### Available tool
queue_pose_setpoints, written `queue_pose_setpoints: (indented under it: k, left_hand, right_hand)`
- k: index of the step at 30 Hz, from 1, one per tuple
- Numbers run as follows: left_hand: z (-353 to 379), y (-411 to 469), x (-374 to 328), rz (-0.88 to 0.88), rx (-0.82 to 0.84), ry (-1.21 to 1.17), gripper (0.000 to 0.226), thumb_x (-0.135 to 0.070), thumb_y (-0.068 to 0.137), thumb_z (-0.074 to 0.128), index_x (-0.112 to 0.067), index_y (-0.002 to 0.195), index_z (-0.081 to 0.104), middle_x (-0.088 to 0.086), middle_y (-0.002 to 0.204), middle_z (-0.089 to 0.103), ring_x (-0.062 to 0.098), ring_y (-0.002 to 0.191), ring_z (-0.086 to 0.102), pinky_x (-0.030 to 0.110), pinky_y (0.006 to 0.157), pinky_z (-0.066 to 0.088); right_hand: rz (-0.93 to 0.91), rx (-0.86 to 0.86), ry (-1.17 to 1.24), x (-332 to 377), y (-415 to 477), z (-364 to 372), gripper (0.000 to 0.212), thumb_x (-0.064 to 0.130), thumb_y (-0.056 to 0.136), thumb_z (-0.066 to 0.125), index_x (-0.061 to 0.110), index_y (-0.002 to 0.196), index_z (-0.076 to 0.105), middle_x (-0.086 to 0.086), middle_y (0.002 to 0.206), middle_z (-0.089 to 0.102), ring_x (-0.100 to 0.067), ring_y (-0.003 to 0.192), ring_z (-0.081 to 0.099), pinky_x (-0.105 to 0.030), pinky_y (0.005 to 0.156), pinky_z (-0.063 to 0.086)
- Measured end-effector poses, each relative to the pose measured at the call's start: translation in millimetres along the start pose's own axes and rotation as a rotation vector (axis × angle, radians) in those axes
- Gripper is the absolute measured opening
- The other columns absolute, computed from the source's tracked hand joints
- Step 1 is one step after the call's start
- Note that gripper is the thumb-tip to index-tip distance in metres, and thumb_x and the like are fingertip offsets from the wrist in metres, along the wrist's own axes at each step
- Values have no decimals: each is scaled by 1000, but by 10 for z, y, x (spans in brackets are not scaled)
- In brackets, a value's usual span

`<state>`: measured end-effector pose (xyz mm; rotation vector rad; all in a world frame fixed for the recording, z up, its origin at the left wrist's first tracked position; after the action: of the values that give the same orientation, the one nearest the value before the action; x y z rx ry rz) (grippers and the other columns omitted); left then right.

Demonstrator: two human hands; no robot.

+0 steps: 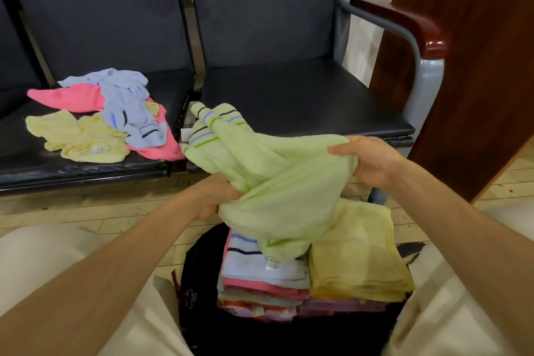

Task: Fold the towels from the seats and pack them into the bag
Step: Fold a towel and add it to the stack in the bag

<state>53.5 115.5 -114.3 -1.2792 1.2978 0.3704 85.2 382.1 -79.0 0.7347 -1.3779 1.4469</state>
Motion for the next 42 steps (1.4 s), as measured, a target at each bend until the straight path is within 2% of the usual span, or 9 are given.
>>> queue_pose_setpoints:
  k: [3, 6, 8, 12, 17, 22, 31, 38, 42]
  left_hand:
    - [-121, -7, 43, -4, -100, 209, 9, -18, 93, 60, -13, 100, 63, 2, 100, 67, 14, 92, 62, 28, 74, 55]
    - [-221, 65, 102, -33, -126, 305, 47, -34, 92, 55, -3, 128, 52, 10, 128, 57, 28, 115, 56, 44, 100, 46]
    - [-152, -37, -26, 9, -129, 210, 41, -28, 96, 53, -1, 126, 54, 9, 126, 60, 26, 114, 58, 42, 103, 45]
    - [3, -189, -405, 190, -90, -20, 36, -28, 94, 50, 0, 113, 63, 13, 116, 68, 25, 110, 62, 44, 104, 44]
    - [25, -481, -813, 430, 36, -343, 18, -25, 92, 45, -12, 91, 58, 7, 97, 64, 22, 99, 57, 39, 89, 40]
    - [-20, -652, -1027, 590, 174, -590, 47, -25, 103, 28, -24, 81, 70, -6, 92, 70, 8, 88, 66, 25, 75, 51]
    - [-274, -286, -862, 340, -216, -747, 31, -19, 100, 47, -6, 126, 58, 7, 114, 68, 16, 94, 68, 27, 74, 54]
    - [-396, -356, -892, 350, -196, -600, 29, -16, 100, 46, -5, 122, 60, 9, 118, 67, 20, 105, 65, 31, 84, 52]
    - [-426, -391, -876, 399, -483, -259, 17, -22, 100, 49, -14, 95, 64, 7, 100, 66, 21, 94, 61, 33, 81, 50]
  right_hand:
    - [13, -57, -266, -47, 45, -45, 36, -5, 75, 74, -1, 110, 67, -16, 110, 70, -32, 99, 68, -42, 83, 57]
    - [55, -41, -672, -108, 58, -34, 37, 12, 75, 80, 4, 109, 67, -13, 111, 69, -31, 103, 65, -47, 93, 54]
    - [56, 25, -837, -119, 24, 30, 40, 27, 82, 75, 7, 115, 66, -12, 114, 69, -30, 105, 65, -47, 95, 52]
    - [49, 248, -485, -16, -131, 184, 28, 24, 94, 60, 5, 114, 66, -10, 112, 72, -22, 99, 71, -32, 79, 59]
    - [-70, 295, 42, 249, -271, 189, 52, 27, 84, 60, 7, 132, 56, -14, 126, 64, -31, 114, 64, -43, 86, 57]
    - [-395, 180, 487, 619, -523, 98, 32, 21, 84, 52, 9, 105, 73, -10, 111, 71, -27, 102, 69, -38, 82, 58]
    - [-309, -188, 354, 528, -309, -20, 35, 17, 88, 63, 13, 123, 61, -8, 116, 70, -29, 107, 66, -48, 96, 50]
    - [-378, -413, 316, 521, -193, -142, 34, 24, 86, 69, 16, 119, 64, -4, 113, 69, -24, 104, 66, -44, 93, 52]
    - [-391, -440, 398, 512, -240, -159, 30, 22, 85, 72, 12, 113, 66, -6, 111, 70, -24, 102, 67, -42, 88, 56]
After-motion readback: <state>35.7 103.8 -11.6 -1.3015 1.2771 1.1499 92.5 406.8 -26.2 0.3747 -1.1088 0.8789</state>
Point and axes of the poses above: each hand's wrist, its own y-axis towards the middle knuckle, its own z-axis out of the palm, x = y × z, the point moved 3 cm from there along y, towards the middle knuckle
